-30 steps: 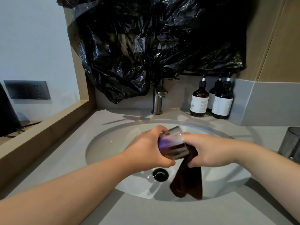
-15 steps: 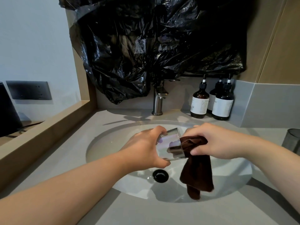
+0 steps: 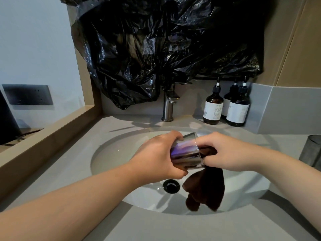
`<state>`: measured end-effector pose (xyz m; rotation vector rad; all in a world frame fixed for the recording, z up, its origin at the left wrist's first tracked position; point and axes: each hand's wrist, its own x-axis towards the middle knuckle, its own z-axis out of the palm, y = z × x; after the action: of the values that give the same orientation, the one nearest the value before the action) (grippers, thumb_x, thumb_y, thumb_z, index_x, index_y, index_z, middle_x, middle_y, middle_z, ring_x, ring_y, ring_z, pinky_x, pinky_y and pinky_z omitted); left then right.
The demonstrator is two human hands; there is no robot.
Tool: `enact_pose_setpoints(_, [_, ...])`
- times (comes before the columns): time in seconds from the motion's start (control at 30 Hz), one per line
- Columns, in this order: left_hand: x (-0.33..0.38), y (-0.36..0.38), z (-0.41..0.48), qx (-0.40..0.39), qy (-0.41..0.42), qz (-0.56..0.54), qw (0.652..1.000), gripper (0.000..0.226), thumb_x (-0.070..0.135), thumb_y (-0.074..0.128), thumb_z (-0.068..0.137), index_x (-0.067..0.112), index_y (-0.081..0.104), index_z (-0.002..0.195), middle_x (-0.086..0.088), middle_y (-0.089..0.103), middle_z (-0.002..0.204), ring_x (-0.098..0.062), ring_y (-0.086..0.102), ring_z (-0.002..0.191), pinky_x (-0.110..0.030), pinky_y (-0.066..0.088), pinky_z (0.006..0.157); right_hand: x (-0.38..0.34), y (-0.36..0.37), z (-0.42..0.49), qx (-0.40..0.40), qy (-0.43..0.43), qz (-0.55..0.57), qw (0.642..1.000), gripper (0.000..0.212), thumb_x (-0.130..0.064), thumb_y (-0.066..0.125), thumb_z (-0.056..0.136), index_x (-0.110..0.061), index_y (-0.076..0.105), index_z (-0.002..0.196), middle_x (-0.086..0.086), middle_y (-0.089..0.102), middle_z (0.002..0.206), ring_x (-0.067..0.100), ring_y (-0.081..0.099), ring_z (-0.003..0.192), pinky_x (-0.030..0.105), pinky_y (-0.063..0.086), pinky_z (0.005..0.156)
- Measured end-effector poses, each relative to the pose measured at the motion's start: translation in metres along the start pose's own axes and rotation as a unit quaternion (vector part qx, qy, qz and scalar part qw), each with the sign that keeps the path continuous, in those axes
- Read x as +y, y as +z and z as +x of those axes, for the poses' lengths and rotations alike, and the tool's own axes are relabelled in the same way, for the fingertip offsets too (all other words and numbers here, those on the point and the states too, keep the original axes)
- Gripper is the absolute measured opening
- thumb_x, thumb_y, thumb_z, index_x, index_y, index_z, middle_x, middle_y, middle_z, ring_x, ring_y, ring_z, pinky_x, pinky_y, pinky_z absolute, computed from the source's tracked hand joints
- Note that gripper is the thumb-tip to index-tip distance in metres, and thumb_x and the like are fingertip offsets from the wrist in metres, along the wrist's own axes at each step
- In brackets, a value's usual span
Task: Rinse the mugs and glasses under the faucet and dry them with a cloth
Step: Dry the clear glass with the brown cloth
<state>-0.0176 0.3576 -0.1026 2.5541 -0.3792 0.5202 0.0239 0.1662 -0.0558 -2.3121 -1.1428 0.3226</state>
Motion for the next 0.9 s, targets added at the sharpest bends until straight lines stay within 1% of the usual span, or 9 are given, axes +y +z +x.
enact_pose_setpoints(0.1, [0.001,0.002,-0.002,-0.019,0.018,0.027,0.999,0.08,0.044,0.077,0.061,0.033,0.04,0.131,0.013,0.058,0.108,-0.01,0.056,0.093,-0.028,0.05,0.083,0.001,0.001,-0.002,-0.122,0.009,0.155,0.98,0.065,-0.003,0.048,0.073,-0.032,0.054,0.13,-0.001,0.061,0.128,0.018,0.055,0.119,0.037,0.04,0.105])
enact_pose_setpoints(0.17, [0.0,0.002,-0.001,-0.023,0.022,0.038,0.999,0.08,0.044,0.076,0.061,0.032,0.04,0.131,0.012,0.058,0.11,-0.011,0.055,0.094,-0.03,0.05,0.084,0.004,0.004,-0.001,-0.144,-0.006,0.229,0.963,0.055,-0.005,0.052,0.08,-0.018,0.051,0.134,0.004,0.058,0.133,0.02,0.052,0.124,0.036,0.037,0.109])
enact_pose_setpoints(0.3, [-0.001,0.003,-0.001,-0.023,0.025,0.045,0.998,0.076,0.046,0.075,0.061,0.033,0.041,0.128,0.012,0.058,0.109,-0.011,0.054,0.093,-0.033,0.051,0.082,0.008,0.012,0.002,-0.1,-0.007,0.235,0.967,0.045,-0.018,0.059,0.085,-0.016,0.055,0.13,0.005,0.062,0.127,0.018,0.057,0.119,0.026,0.044,0.1])
enact_pose_setpoints(0.43, [0.002,0.001,0.0,-0.037,0.006,0.056,0.998,0.08,0.045,0.076,0.063,0.033,0.039,0.133,0.013,0.055,0.107,-0.01,0.052,0.093,-0.031,0.05,0.085,0.01,0.017,0.007,-0.037,0.031,0.254,0.966,0.032,-0.001,0.068,0.082,-0.014,0.068,0.111,0.006,0.071,0.108,0.016,0.067,0.098,0.018,0.048,0.082])
enact_pose_setpoints(0.53, [0.003,0.0,0.001,-0.045,-0.012,0.06,0.997,0.082,0.045,0.076,0.065,0.034,0.036,0.135,0.017,0.047,0.102,-0.009,0.048,0.092,-0.026,0.047,0.083,0.011,0.013,0.009,0.013,0.046,0.261,0.964,0.032,0.006,0.075,0.071,-0.019,0.075,0.091,0.004,0.073,0.089,0.012,0.067,0.081,0.017,0.051,0.071])
enact_pose_setpoints(0.63, [0.003,-0.001,0.0,-0.044,-0.022,0.052,0.997,0.083,0.046,0.077,0.066,0.034,0.034,0.136,0.019,0.042,0.102,-0.008,0.045,0.091,-0.023,0.043,0.079,0.014,0.008,0.009,0.035,0.05,0.304,0.951,0.029,-0.003,0.077,0.056,-0.019,0.076,0.08,0.006,0.067,0.077,0.012,0.062,0.068,0.019,0.051,0.062])
enact_pose_setpoints(0.7, [0.004,-0.001,0.0,-0.038,-0.022,0.048,0.998,0.083,0.046,0.077,0.065,0.033,0.034,0.135,0.019,0.044,0.101,-0.008,0.046,0.09,-0.023,0.043,0.078,0.016,0.007,0.008,0.019,0.043,0.322,0.946,0.032,-0.006,0.074,0.058,-0.016,0.074,0.089,0.01,0.067,0.081,0.013,0.062,0.071,0.02,0.051,0.065])
enact_pose_setpoints(0.77, [0.006,-0.001,0.0,-0.022,-0.011,0.042,0.999,0.08,0.046,0.077,0.064,0.032,0.037,0.132,0.017,0.049,0.099,-0.009,0.05,0.088,-0.024,0.046,0.077,0.015,0.007,0.008,-0.024,0.024,0.313,0.949,0.043,-0.005,0.073,0.064,-0.013,0.07,0.106,0.015,0.07,0.099,0.017,0.065,0.087,0.024,0.051,0.079])
enact_pose_setpoints(0.9, [0.01,0.003,-0.002,-0.013,0.026,0.06,0.998,0.073,0.047,0.074,0.064,0.03,0.043,0.127,0.015,0.051,0.096,-0.009,0.052,0.086,-0.027,0.05,0.078,0.011,0.013,0.008,-0.085,0.002,0.252,0.964,0.053,-0.002,0.072,0.069,-0.012,0.062,0.12,0.006,0.069,0.112,0.019,0.064,0.105,0.023,0.046,0.089])
